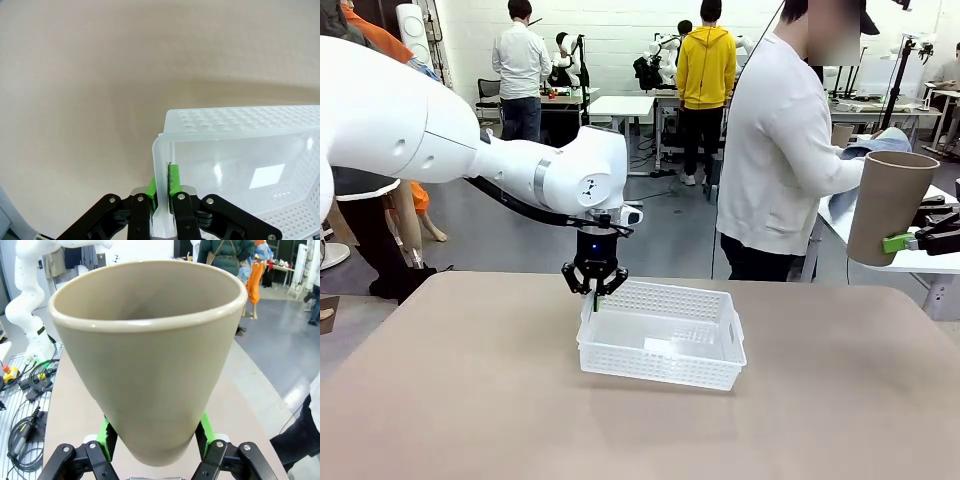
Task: Clean and organize the cups into the basket.
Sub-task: Pick up the Organizing basket and move it to the center of the table, then pick up the Reusable plastic cup from the right side of the table and place it inside the Organizing basket.
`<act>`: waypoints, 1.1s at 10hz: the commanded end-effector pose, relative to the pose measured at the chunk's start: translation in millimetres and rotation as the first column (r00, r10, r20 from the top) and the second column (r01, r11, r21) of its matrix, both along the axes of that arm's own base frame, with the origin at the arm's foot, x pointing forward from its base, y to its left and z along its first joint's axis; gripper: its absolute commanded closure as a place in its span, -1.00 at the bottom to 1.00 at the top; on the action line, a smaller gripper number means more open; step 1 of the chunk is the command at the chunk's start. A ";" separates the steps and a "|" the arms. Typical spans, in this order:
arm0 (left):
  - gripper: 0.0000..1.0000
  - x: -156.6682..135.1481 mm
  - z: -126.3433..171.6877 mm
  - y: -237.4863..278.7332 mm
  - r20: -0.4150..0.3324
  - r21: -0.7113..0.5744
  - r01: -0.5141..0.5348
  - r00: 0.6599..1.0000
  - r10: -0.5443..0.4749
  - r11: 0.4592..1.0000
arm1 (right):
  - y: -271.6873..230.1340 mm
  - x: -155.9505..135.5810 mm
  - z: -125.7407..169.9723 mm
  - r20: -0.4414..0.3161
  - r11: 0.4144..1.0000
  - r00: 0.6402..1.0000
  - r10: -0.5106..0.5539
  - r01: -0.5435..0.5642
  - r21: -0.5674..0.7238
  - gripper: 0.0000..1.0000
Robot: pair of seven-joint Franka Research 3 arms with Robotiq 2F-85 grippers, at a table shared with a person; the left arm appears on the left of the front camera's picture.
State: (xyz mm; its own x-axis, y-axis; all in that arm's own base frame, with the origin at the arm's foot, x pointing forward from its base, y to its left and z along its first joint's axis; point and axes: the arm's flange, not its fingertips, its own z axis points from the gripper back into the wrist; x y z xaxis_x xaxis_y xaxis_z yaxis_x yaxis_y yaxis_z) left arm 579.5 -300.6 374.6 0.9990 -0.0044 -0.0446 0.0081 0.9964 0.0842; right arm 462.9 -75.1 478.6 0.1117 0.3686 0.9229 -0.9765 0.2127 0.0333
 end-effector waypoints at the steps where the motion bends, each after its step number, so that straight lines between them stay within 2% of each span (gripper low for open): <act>1: 0.94 2.2 13.2 14.2 0.016 0.007 -0.040 0.999 0.040 0.999 | 0.9 0.8 0.6 0.003 1.000 1.000 0.010 -0.010 0.006 0.63; 2: 0.94 0.0 0.0 0.0 0.000 0.000 0.000 1.000 0.000 1.000 | 0.9 0.8 0.6 0.003 1.000 1.000 0.010 -0.010 0.006 0.63; 4: 0.94 0.0 0.0 0.0 0.000 0.000 0.000 1.000 0.000 1.000 | 0.9 0.8 0.6 0.003 1.000 1.000 0.010 -0.010 0.006 0.63; 5: 0.94 0.0 0.0 0.0 0.000 0.000 0.000 1.000 0.000 1.000 | 0.0 0.0 0.0 0.000 1.000 1.000 0.000 0.000 0.000 -0.55; 6: 0.94 0.0 0.0 0.0 0.000 0.000 0.000 1.000 0.000 1.000 | 29.4 10.0 19.7 0.005 0.996 1.000 0.019 -0.018 -0.086 -0.55; 8: 0.94 0.0 0.0 0.0 0.000 0.000 0.000 1.000 0.000 1.000 | 102.4 50.8 37.4 -0.103 0.963 0.990 0.092 -0.115 -0.245 -0.55; 10: 0.94 0.0 0.0 0.0 0.000 0.000 0.000 1.000 0.000 1.000 | 184.0 86.8 21.5 -0.219 0.894 0.962 0.165 -0.240 -0.379 -0.55; 11: 0.94 0.0 0.0 0.0 0.000 0.000 0.000 1.000 0.000 1.000 | 219.5 95.7 10.4 -0.255 0.854 0.942 0.218 -0.311 -0.418 -0.55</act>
